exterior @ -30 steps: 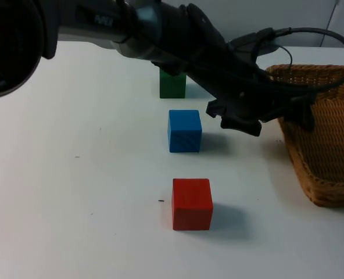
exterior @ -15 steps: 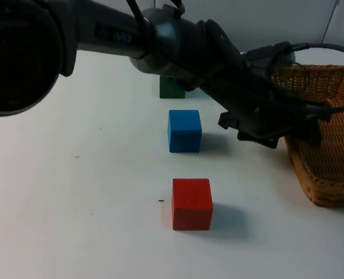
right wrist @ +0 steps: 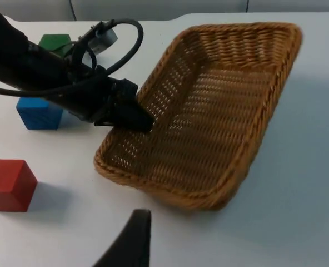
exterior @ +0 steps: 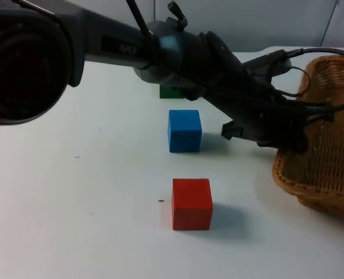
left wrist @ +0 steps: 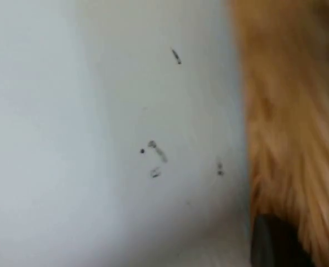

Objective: Pick up the basket with the left hand and place the blue cube into the basket with the right hand.

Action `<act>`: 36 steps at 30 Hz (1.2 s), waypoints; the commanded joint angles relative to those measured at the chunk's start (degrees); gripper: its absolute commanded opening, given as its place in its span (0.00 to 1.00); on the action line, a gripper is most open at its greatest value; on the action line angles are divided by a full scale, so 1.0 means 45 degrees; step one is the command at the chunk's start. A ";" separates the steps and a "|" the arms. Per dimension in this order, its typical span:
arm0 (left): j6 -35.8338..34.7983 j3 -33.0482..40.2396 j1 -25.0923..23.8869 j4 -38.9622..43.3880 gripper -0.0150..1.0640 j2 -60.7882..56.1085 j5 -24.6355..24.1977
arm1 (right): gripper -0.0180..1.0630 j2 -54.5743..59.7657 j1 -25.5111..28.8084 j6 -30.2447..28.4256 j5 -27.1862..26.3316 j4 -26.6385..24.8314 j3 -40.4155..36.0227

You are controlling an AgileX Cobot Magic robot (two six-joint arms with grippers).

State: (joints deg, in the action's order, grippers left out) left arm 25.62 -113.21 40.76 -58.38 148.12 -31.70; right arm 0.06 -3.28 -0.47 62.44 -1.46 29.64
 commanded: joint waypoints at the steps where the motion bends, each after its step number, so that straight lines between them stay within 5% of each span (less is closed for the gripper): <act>1: 0.0167 -0.0036 0.0073 0.0011 0.01 -0.0059 0.0152 | 0.98 -0.0014 -0.0009 0.0024 -0.0130 0.0062 -0.0110; 7: -0.1493 -0.0036 0.0073 0.0675 0.01 -0.1108 0.0440 | 0.98 -0.0014 -0.0009 0.0024 -0.0130 0.0062 -0.0110; 14: -0.6095 -0.0036 0.0020 0.5752 0.01 -0.3114 -0.0313 | 0.98 -0.0014 -0.0009 0.0024 -0.0130 0.0062 -0.0110; 25: -0.7110 0.0058 -0.0822 0.6299 0.01 -0.5098 -0.1923 | 0.98 -0.0014 -0.0009 0.0024 -0.0130 0.0062 -0.0110; 29: -0.7709 0.1612 -0.0875 0.6267 0.01 -0.6076 -0.0457 | 0.98 -0.0014 -0.0009 0.0024 -0.0130 0.0062 -0.0110; 32: -0.7843 0.4298 -0.0902 0.6071 0.01 -0.7362 0.1431 | 0.98 -0.0014 -0.0009 0.0024 -0.0130 0.0062 -0.0110; 36: -0.7779 0.6709 -0.1375 0.6049 0.01 -0.8459 0.2090 | 0.98 -0.0014 -0.0009 0.0024 -0.0130 0.0062 -0.0110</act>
State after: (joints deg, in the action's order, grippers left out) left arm -8.93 -85.87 35.47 -29.90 112.41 -25.63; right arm 0.06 -3.28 -0.47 62.44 -1.46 29.64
